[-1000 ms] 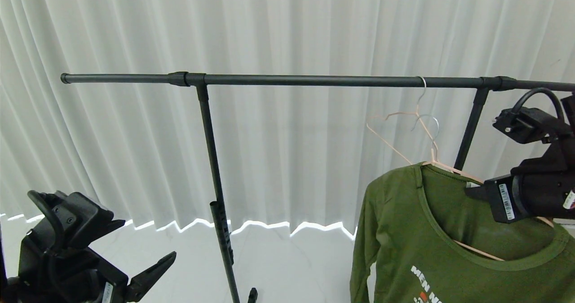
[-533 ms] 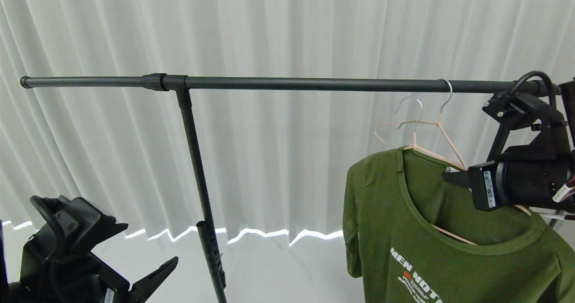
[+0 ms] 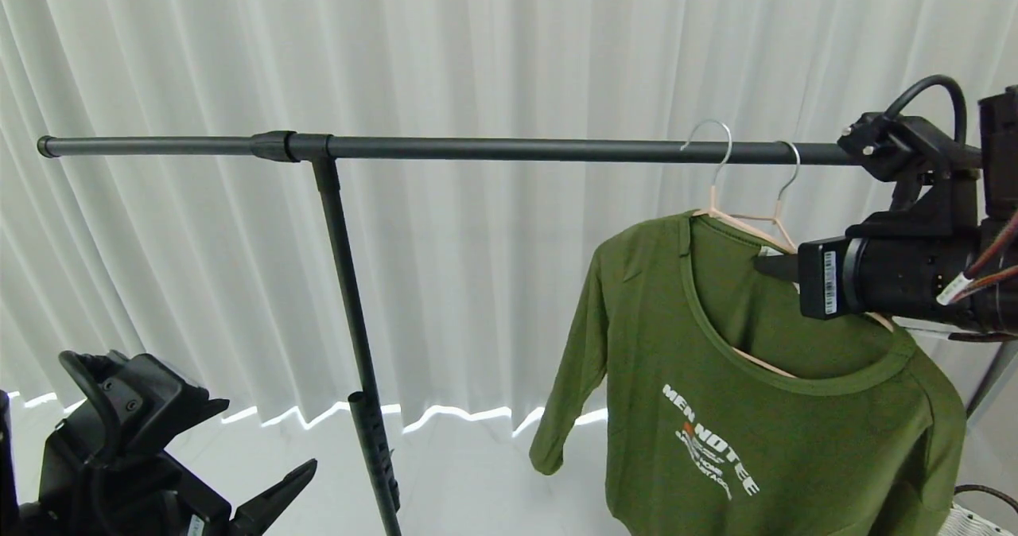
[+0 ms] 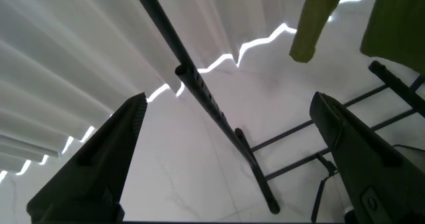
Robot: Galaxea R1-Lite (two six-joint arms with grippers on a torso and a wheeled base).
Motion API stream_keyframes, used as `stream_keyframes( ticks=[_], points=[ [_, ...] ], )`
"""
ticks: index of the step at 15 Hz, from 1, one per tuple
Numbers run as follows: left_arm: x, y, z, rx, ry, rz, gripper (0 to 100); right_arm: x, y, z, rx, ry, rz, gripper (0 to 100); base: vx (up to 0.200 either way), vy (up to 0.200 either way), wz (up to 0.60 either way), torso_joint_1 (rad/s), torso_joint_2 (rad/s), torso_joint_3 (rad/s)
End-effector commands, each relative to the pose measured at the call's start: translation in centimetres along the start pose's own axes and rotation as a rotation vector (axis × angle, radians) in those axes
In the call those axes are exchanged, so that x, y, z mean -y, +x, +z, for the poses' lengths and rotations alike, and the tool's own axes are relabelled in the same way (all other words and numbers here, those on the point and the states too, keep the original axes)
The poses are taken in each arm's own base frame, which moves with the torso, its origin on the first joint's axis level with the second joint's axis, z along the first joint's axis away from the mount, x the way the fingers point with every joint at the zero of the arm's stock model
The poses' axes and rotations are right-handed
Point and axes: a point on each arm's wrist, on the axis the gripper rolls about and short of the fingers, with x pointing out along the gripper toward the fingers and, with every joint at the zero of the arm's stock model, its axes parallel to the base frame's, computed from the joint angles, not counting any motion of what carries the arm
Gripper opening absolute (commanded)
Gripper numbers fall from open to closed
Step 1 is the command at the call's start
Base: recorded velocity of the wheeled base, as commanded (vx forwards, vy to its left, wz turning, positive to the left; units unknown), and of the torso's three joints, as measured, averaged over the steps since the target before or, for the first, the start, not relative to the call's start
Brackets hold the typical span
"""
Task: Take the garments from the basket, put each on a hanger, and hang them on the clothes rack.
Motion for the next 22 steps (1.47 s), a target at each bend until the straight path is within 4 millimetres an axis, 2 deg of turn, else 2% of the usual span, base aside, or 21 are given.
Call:
stream_keyframes(
  ticks=[1, 5, 11, 20, 21, 22],
  points=[
    [0.0, 0.0, -0.1, -0.001, 0.001, 0.0, 100, -0.2, 2.3, 1.1, 0.002, 0.004, -0.008, 0, 0.0, 0.0, 0.0, 0.0, 0.0, 0.0],
    [0.1, -0.4, -0.3, 0.01, 0.0, 0.004, 100, -0.5, 5.4, 2.3, 0.009, 0.009, -0.017, 0, 0.0, 0.0, 0.0, 0.0, 0.0, 0.0],
    [0.1, -0.4, -0.3, 0.01, 0.0, 0.004, 100, -0.4, 8.3, 1.6, -0.019, 0.005, -0.034, 0, 0.0, 0.0, 0.0, 0.0, 0.0, 0.0],
    [0.1, -0.4, -0.3, 0.01, -0.003, 0.004, 100, -0.4, 8.6, 1.4, -0.019, 0.006, -0.037, 0, 0.0, 0.0, 0.0, 0.0, 0.0, 0.0],
    [0.1, -0.4, -0.3, 0.01, -0.003, 0.004, 100, -0.4, 8.5, 1.5, -0.017, 0.006, -0.038, 100, 0.0, 0.0, 0.0, 0.0, 0.0, 0.0],
    [0.1, -0.4, -0.3, 0.011, -0.009, 0.006, 100, -0.4, 8.5, 1.4, -0.017, 0.007, -0.04, 100, 0.0, 0.0, 0.0, 0.0, 0.0, 0.0]
  ],
)
